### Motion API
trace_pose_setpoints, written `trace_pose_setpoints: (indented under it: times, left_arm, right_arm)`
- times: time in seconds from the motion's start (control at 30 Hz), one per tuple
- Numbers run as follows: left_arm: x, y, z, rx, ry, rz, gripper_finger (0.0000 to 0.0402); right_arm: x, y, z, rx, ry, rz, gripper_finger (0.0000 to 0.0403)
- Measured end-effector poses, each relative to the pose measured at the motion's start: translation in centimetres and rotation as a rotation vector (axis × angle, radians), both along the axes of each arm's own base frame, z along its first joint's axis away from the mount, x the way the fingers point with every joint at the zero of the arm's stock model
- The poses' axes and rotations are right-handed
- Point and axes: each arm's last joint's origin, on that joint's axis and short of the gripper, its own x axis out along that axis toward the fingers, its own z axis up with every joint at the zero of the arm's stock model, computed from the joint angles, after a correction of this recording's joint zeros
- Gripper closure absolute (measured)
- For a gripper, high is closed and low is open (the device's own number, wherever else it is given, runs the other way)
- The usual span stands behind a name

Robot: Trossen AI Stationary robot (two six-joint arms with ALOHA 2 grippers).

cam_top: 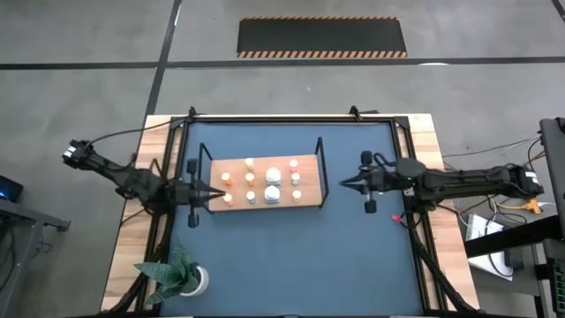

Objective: Pick and place medicine bottles onto shelf by color
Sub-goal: Return to Home Position

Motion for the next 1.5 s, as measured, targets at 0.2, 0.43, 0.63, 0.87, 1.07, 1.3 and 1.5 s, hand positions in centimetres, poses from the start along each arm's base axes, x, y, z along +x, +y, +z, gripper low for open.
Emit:
trace_pose_setpoints:
  times: [0.2, 0.43, 0.63, 0.87, 1.07, 1.3, 1.5]
  left_arm:
    - [-1.7, 0.8, -2.4, -0.030, -0.075, 0.000, 0.0402]
    - [-3.2, 1.5, -4.7, -0.057, -0.150, 0.000, 0.0402]
    - [-3.7, 1.8, -6.6, -0.077, -0.217, -0.001, 0.0402]
    - [-3.0, 1.4, -8.7, -0.079, -0.203, -0.014, 0.0402]
    - [-2.9, 1.3, -9.2, -0.153, -0.184, -0.018, 0.0402]
    - [-2.8, 1.3, -9.2, -0.252, -0.186, -0.022, 0.0402]
    - [-2.7, 1.3, -9.4, -0.242, -0.169, -0.020, 0.0402]
  right_arm:
    - [-2.7, 0.3, -0.7, 0.015, -0.127, -0.003, 0.0394]
    - [-5.1, 0.6, -1.5, 0.016, -0.291, 0.001, 0.0394]
    - [-6.1, 0.7, -0.8, 0.009, -0.373, 0.004, 0.0394]
    - [-6.5, 0.7, -0.8, -0.048, -0.389, -0.004, 0.0394]
    - [-6.6, 0.7, -0.8, -0.035, -0.394, -0.023, 0.0394]
    - [-6.2, 0.4, -1.6, 0.119, -0.299, -0.103, 0.0394]
    - [-5.9, 0.3, -2.2, 0.117, -0.234, -0.107, 0.0394]
